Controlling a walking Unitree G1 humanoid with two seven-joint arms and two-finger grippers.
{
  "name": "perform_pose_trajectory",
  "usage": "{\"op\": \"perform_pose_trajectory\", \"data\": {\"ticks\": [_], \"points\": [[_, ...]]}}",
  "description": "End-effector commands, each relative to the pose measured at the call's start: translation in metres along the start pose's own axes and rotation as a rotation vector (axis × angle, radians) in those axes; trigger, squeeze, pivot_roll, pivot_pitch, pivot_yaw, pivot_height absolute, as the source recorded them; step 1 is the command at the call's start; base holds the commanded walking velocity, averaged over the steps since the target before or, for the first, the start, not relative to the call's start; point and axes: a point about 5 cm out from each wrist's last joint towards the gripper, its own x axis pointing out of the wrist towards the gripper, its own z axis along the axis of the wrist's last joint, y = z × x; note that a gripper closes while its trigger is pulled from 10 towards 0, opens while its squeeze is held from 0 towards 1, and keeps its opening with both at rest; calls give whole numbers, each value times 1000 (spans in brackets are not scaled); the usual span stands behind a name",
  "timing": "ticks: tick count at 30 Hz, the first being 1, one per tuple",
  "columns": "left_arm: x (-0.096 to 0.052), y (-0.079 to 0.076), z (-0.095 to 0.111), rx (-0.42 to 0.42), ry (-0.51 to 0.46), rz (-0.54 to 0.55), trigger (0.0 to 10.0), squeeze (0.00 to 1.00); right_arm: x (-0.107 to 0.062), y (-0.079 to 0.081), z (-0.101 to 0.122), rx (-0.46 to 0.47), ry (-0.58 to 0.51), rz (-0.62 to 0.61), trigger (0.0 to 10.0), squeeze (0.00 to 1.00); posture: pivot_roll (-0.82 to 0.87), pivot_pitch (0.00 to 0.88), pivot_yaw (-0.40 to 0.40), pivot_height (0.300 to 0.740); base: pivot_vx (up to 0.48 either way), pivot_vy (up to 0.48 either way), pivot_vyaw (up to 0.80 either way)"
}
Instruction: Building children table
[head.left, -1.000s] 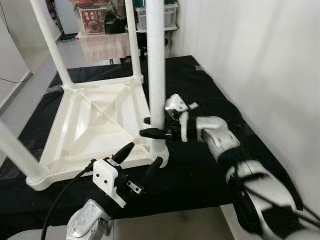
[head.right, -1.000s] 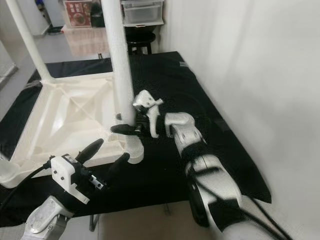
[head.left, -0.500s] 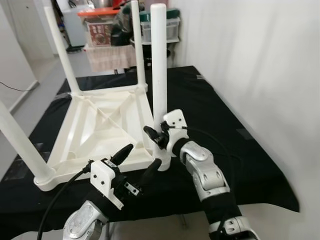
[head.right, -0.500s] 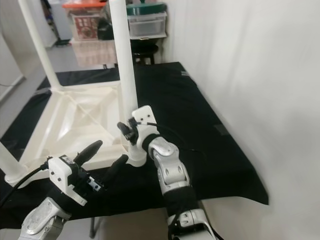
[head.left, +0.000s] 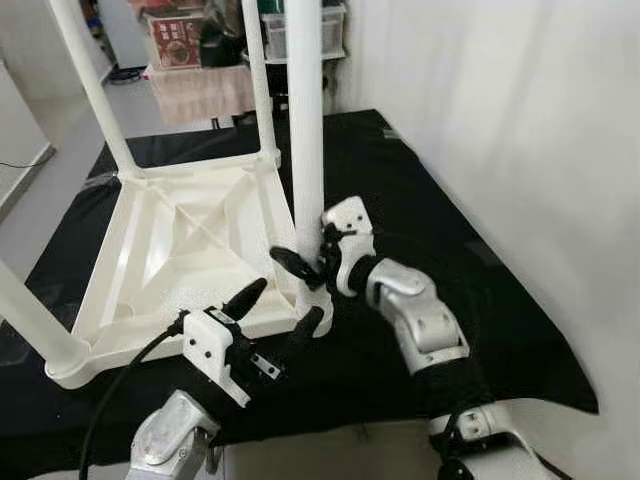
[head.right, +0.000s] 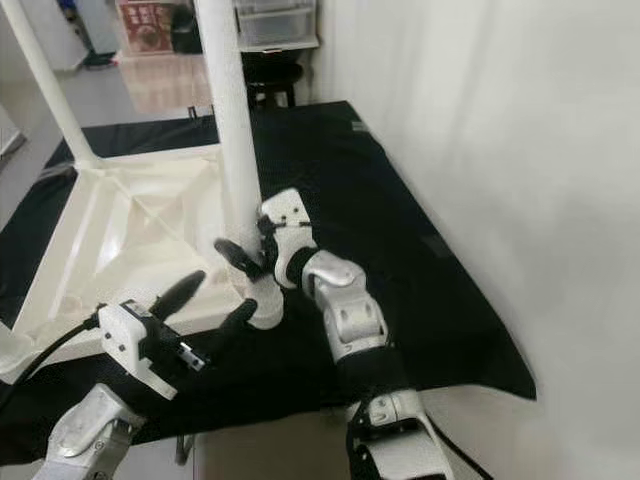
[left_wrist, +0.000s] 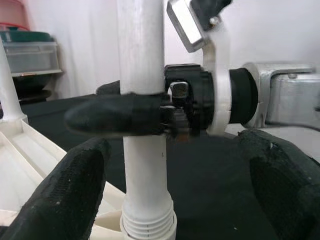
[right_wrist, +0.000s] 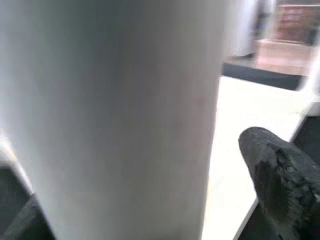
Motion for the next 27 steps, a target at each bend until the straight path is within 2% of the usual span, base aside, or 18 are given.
{"op": "perform_pose_trajectory", "data": {"ticks": [1,2,3,4,5,8,11,12,13,22,27], "points": [[-1,1,-4,1,25,4,10000,0,3,3,-4,-16,19,101,10000,0,-39,25,-2,740,0,0,0],[-1,0,-4,0,24,5,10000,0,2,-1,-9,-71,74,182,10000,0,-33,25,-6,740,0,0,0],[-1,0,-4,0,24,5,10000,0,0,-4,-15,-82,132,255,10000,0,-28,25,-11,740,0,0,0],[-1,0,-4,0,24,5,10000,0,0,-4,-15,-82,132,255,10000,0,-28,25,-11,740,0,0,0],[-1,0,-4,0,23,6,10000,0,-2,-6,-20,-79,177,306,10000,0,-24,23,-13,740,0,0,0],[-1,-1,-4,0,23,6,10000,0,-1,-9,-21,-66,197,310,10000,0,-16,24,-17,740,0,0,0],[-1,-2,-3,-2,22,6,10000,0,8,-16,-13,-10,164,262,10000,0,-7,32,-18,740,0,0,0],[-2,-3,-3,-2,22,6,10000,0,9,-16,-12,7,155,274,8235,0,-4,33,-16,740,0,0,0],[-2,-3,-3,-3,22,6,10000,0,8,-15,-13,20,149,308,0,0,-1,38,-18,740,0,0,0],[-3,-4,-2,-8,23,5,10000,0,3,-15,-17,56,121,390,0,0,-11,46,-16,740,0,0,0],[-4,-4,-2,-8,24,6,10000,0,-1,-19,-21,35,113,366,0,0,-11,46,-12,740,0,0,0]]}}
